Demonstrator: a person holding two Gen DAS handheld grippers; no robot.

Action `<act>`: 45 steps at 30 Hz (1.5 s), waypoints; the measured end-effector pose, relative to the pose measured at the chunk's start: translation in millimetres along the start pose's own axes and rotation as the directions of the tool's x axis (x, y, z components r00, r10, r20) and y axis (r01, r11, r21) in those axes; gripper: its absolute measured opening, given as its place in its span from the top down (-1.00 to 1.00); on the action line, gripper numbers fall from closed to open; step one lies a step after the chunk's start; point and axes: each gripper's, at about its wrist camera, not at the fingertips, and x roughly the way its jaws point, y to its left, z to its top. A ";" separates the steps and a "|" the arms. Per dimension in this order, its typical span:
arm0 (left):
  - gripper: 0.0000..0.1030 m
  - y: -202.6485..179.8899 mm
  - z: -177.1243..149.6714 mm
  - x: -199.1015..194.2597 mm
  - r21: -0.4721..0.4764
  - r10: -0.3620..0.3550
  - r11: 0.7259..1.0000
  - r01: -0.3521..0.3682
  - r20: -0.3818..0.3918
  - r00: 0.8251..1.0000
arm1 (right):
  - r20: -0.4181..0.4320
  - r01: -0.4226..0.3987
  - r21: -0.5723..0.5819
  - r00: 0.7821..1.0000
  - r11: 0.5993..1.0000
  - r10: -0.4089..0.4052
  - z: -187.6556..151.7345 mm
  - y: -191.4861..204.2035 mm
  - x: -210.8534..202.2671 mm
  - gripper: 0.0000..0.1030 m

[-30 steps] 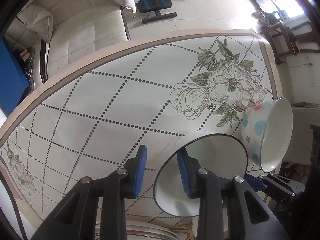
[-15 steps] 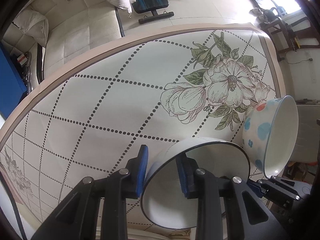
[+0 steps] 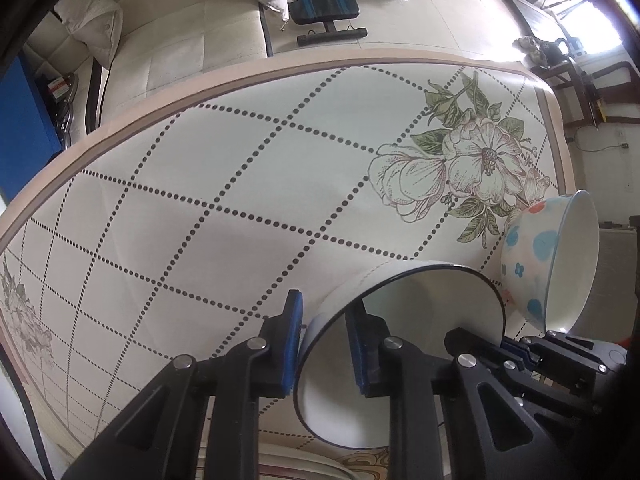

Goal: Organize plates and bowls
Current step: 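Carry the black-rimmed bowl and lower it into the pink-flowered bowl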

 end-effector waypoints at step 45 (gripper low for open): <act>0.63 -62.2 -109.2 -53.0 -0.038 -0.101 0.994 0.102 0.012 0.995 | -0.045 -0.006 -0.018 0.999 1.000 0.005 -98.9 -31.5 -73.3 0.88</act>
